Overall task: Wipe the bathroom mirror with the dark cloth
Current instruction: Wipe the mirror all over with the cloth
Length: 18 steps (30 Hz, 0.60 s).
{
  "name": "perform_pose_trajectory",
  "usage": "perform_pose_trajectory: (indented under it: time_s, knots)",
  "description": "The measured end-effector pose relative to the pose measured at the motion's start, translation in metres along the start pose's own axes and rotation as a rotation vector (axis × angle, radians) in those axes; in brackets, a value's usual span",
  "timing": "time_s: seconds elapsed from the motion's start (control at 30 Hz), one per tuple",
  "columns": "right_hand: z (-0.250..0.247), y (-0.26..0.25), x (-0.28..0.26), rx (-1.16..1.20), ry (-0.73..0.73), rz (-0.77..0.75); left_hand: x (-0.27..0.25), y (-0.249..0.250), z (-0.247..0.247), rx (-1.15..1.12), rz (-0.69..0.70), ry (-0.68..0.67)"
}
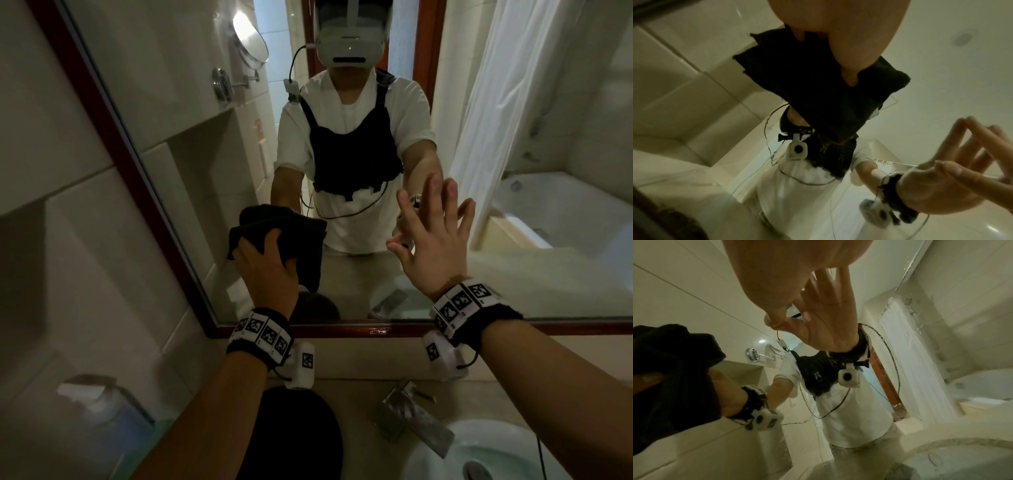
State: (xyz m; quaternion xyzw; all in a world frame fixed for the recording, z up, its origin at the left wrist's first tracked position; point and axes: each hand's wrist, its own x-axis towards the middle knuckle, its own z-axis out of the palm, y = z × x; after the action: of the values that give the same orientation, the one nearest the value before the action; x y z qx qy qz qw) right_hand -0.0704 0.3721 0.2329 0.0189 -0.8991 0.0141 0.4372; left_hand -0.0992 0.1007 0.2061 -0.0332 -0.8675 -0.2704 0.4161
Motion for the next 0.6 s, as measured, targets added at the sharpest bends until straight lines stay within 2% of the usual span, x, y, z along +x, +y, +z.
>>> perform_pose_trajectory:
  time_s: [0.1, 0.2, 0.37, 0.53, 0.6]
  knots:
    - [0.002, 0.000, -0.001, 0.006, 0.002, 0.002, 0.002, -0.009, -0.005, -0.012, 0.031, 0.002]
    - [0.002, 0.001, -0.001, 0.001, 0.007, 0.000, 0.012, -0.022, -0.016, -0.039, -0.032, 0.016]
    - [0.002, 0.000, -0.001, -0.004, 0.017, -0.001, 0.035, -0.067, -0.047, 0.037, -0.160, 0.094]
    - [0.004, -0.001, -0.002, -0.007, 0.024, 0.001, 0.037, -0.087, -0.056, 0.063, -0.108, 0.102]
    - [0.005, -0.001, -0.002, -0.009, 0.026, -0.001, 0.037, -0.086, -0.054, 0.043, -0.128, 0.121]
